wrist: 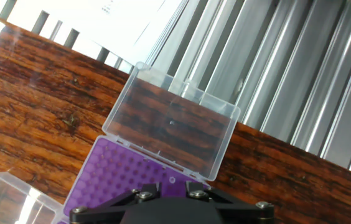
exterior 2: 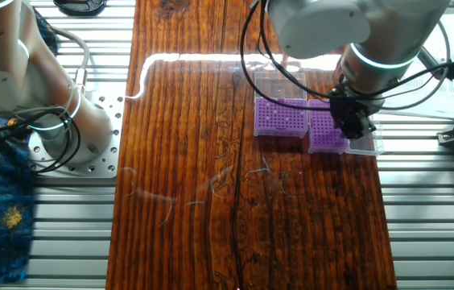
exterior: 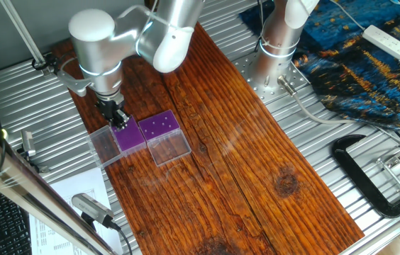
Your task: Transfer all small pipette tips from one holder to another
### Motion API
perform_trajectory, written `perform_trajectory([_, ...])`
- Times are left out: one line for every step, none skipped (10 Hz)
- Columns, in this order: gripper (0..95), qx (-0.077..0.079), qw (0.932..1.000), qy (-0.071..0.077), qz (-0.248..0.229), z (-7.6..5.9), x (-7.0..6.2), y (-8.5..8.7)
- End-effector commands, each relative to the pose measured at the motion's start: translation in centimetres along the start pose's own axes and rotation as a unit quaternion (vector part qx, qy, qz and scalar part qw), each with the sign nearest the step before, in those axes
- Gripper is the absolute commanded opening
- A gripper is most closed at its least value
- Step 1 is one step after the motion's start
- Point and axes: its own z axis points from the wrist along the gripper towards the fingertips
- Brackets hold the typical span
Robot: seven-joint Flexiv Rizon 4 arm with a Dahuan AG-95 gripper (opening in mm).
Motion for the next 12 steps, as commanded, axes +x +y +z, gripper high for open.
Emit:
perform_trajectory([19.0,0.001,1.0000,-0.001,0.000,0.02,-0.08,-0.03])
perform_trajectory([19.0,0.001,1.0000,-0.001,0.001,0.01,-0.16,-0.04])
perform_trajectory([19.0,0.001,1.0000,-0.001,0.001,0.07,-0.26,-0.04])
perform_trajectory([19.0,0.001,1.0000,-0.001,0.001,0.20,-0.31,-0.05])
perform_trajectory([0.0,0.001,1.0000,-0.001,0.000,0.41,-0.33,-0.07])
perform_trajectory([0.0,0.001,1.0000,-0.001,0.000,0.50,-0.33,-0.08])
perform_trajectory([0.0,0.001,1.0000,-0.001,-0.001,0.64,-0.33,-0.09])
perform_trajectory([0.0,0.000,1.0000,-0.001,-0.002,0.71,-0.33,-0.10])
perform_trajectory([0.0,0.000,1.0000,-0.001,-0.003,0.68,-0.39,-0.09])
perform_trajectory([0.0,-0.001,1.0000,-0.001,-0.005,0.66,-0.41,-0.09])
perform_trajectory([0.0,-0.001,1.0000,-0.001,-0.005,0.65,-0.41,-0.09])
perform_trajectory([0.0,-0.001,1.0000,-0.001,-0.006,0.56,-0.42,-0.08])
